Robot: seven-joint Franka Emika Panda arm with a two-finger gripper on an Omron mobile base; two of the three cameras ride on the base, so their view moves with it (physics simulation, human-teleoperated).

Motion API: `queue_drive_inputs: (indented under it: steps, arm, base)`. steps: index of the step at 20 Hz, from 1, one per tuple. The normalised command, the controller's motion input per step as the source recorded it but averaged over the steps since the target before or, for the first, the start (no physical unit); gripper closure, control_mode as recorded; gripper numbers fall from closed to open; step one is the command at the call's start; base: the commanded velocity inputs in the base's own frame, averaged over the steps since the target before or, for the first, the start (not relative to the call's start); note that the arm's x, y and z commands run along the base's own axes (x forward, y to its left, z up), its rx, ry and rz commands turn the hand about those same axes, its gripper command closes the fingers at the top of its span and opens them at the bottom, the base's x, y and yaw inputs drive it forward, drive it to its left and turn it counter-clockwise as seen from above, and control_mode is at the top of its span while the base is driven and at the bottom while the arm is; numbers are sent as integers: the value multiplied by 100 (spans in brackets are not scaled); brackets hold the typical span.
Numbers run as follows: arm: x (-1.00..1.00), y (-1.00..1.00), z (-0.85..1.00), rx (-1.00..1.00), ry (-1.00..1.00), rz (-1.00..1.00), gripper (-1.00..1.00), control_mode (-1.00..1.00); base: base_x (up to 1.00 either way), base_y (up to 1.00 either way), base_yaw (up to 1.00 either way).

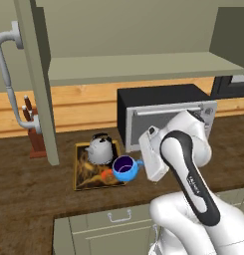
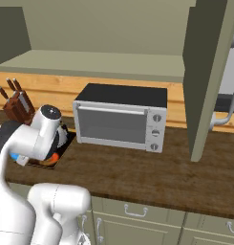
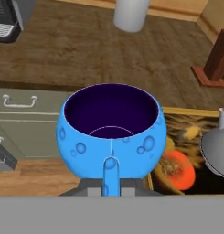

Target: Pick the kettle from the counter and place it on the tray. Then pick the mug from the cabinet and place it on the tray. Then close the cabinet doors.

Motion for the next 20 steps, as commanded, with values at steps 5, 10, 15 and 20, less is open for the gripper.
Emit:
queue_drive_inputs:
  steps: [5,10,15,20]
  arm:
    - [31,6,-58,0,0,6,100,-100]
    - [53,5,-29,0,0,4,100,-100]
    - [60,23,-22,0,9,3,100,-100]
    - [58,27,-18,0,14,4,100,-100]
  base:
    - [0,0,0]
    - [0,0,0]
    - [0,0,0]
    - [0,0,0]
